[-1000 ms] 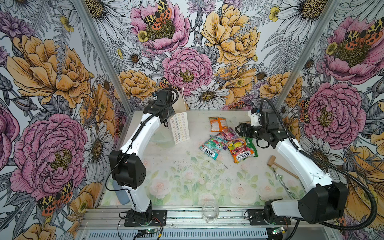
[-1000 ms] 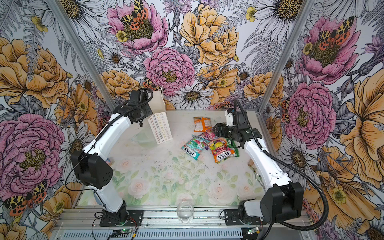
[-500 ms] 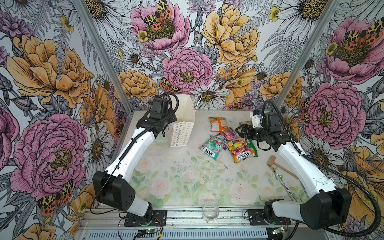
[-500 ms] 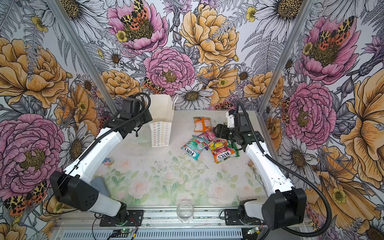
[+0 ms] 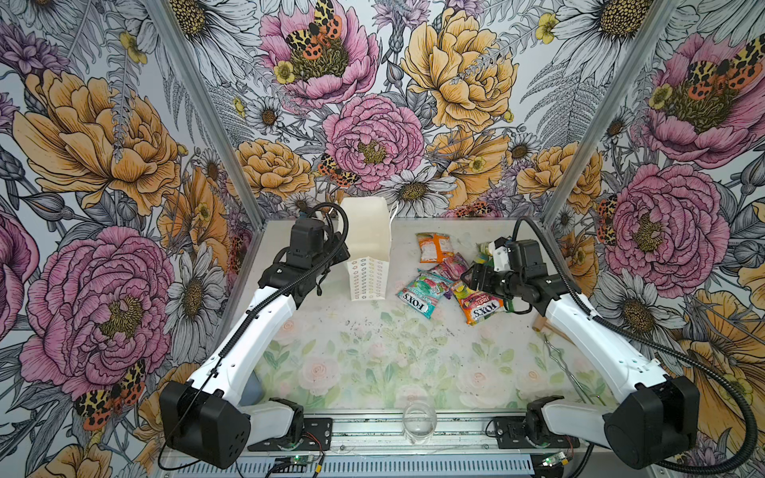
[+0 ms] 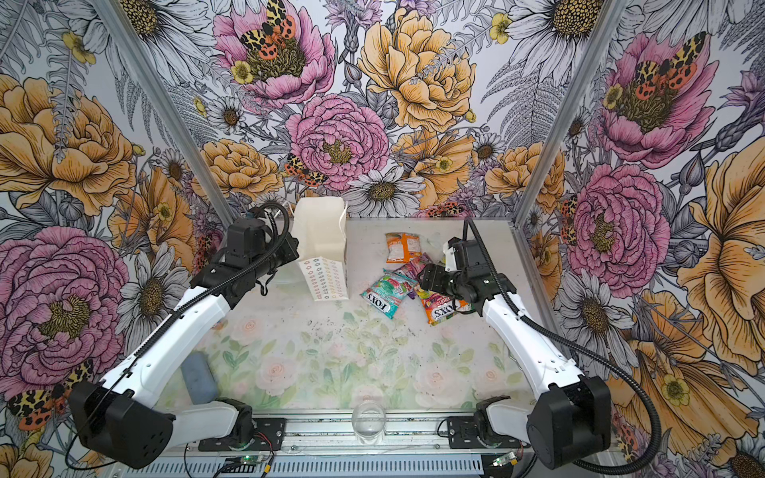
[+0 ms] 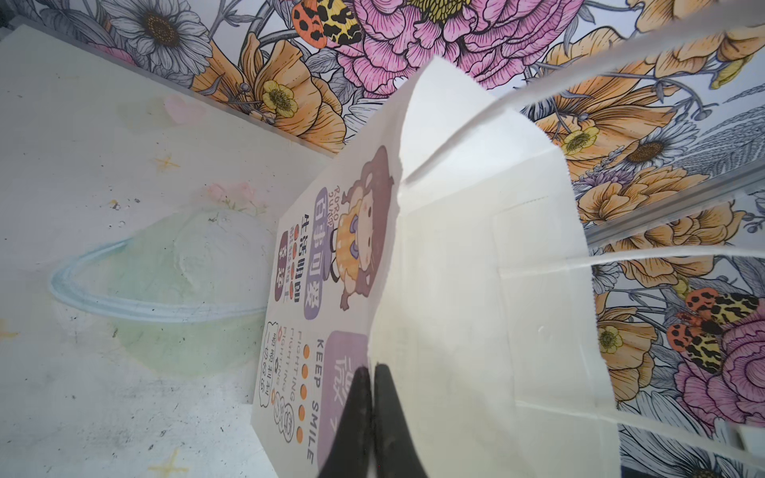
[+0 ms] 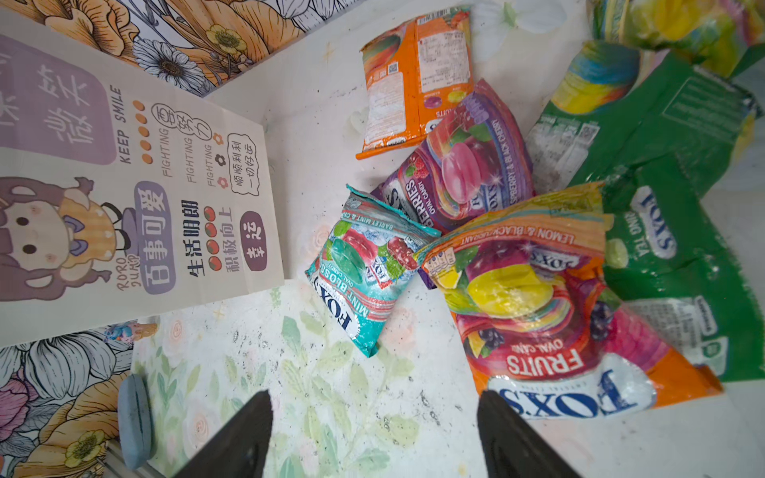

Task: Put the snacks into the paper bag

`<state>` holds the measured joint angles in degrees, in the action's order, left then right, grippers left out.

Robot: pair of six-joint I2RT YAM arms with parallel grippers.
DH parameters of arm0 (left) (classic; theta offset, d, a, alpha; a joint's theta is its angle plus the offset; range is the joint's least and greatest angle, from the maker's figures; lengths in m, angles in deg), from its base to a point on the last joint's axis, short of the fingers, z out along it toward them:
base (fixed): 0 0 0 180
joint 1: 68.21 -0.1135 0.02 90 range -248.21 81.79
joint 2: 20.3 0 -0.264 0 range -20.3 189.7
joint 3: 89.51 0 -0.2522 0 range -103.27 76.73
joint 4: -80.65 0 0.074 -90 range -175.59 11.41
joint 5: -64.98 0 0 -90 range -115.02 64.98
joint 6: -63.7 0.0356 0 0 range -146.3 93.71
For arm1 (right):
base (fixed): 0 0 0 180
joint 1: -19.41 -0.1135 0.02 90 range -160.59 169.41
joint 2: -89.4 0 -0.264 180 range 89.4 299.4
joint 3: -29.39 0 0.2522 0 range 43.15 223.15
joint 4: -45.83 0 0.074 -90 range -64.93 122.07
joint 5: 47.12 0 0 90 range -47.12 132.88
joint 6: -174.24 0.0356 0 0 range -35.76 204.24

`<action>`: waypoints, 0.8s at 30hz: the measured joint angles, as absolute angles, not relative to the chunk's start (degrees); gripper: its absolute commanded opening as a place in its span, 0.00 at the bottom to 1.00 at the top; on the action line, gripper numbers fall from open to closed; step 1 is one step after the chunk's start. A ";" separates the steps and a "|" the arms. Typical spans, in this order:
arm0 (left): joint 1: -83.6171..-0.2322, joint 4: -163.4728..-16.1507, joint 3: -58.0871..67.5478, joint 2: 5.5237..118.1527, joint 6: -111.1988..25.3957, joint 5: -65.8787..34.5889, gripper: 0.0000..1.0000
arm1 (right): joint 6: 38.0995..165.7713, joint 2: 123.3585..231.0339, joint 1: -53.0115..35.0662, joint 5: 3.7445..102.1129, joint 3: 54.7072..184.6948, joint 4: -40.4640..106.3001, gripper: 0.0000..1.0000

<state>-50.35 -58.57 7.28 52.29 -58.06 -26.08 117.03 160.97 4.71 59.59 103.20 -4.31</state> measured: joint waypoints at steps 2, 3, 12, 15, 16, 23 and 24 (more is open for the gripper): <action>-50.35 -59.00 7.28 52.18 -58.11 -25.18 0.00 | 118.61 160.99 3.51 58.65 102.85 -4.29 0.85; -50.35 -59.13 7.28 52.16 -58.30 -24.74 0.00 | 119.44 161.08 2.88 57.95 102.74 -4.29 0.85; -50.50 -59.94 7.46 51.90 -61.15 -22.10 0.00 | 126.58 164.77 -2.02 54.56 101.36 -1.38 0.89; -50.61 -60.12 8.29 50.87 -61.95 -21.88 0.00 | 128.53 167.41 -3.88 53.99 101.36 -0.03 0.95; -50.63 -60.12 8.48 50.48 -62.17 -21.86 0.00 | 129.32 168.31 -4.34 53.86 101.36 0.56 0.95; -50.83 -59.96 8.61 48.40 -62.15 -21.27 0.00 | 132.99 173.51 -6.28 53.60 100.58 5.57 0.96; -50.83 -59.92 8.61 48.40 -62.13 -21.20 0.00 | 133.51 174.06 -6.28 53.60 100.38 6.27 0.96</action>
<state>-50.83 -59.92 8.61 48.40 -62.13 -21.20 133.51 174.06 -6.28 53.60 100.38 6.27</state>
